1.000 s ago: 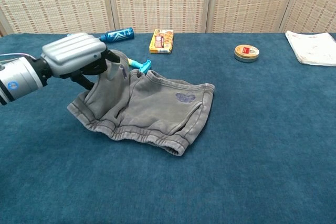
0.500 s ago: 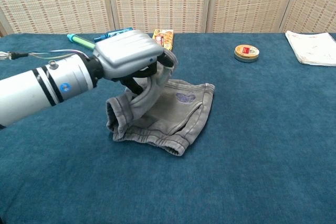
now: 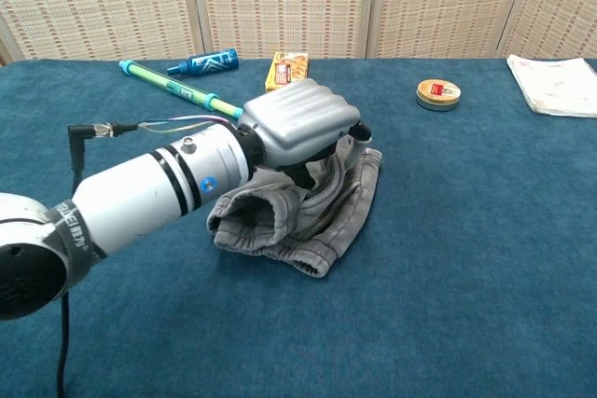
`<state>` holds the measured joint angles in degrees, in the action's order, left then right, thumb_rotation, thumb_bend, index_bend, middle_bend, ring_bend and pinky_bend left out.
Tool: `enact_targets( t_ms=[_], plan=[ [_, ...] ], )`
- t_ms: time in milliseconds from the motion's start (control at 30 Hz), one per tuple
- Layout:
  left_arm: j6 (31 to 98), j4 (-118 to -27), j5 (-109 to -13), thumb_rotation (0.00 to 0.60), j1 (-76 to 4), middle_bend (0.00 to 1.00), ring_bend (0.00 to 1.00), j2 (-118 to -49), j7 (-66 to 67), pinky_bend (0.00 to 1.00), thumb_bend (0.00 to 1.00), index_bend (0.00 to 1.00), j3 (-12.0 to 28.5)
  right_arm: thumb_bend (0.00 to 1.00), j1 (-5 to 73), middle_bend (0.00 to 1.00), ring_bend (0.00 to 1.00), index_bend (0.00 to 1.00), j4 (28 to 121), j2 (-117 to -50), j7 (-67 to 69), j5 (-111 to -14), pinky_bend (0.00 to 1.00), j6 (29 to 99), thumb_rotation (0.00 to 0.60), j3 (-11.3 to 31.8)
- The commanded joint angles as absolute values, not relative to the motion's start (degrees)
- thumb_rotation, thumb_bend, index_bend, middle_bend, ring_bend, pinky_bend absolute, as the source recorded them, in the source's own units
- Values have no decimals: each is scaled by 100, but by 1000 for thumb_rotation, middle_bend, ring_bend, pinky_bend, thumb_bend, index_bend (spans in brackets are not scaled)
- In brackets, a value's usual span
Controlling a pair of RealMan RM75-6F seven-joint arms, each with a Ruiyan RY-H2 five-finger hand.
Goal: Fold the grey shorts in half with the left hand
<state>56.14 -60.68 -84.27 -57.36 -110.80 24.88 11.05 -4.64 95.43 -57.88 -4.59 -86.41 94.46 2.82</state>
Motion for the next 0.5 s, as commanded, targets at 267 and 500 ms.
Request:
enact_targets(
  t_ms=[267,500],
  plan=[
    [5658,-6219,-7695,600,-5672,934,829,-11486,3101,929,80,149,1513,305,-519,355,299,301,9488,-5783,-384,-8626,267,9497,600,298],
    [5902,-6871,-7229,600,-5261,883,792,-11206,2398,929,76,95,1787,305,-502,355,299,301,9455,-5771,-338,-8653,267,9483,600,324]
  ],
)
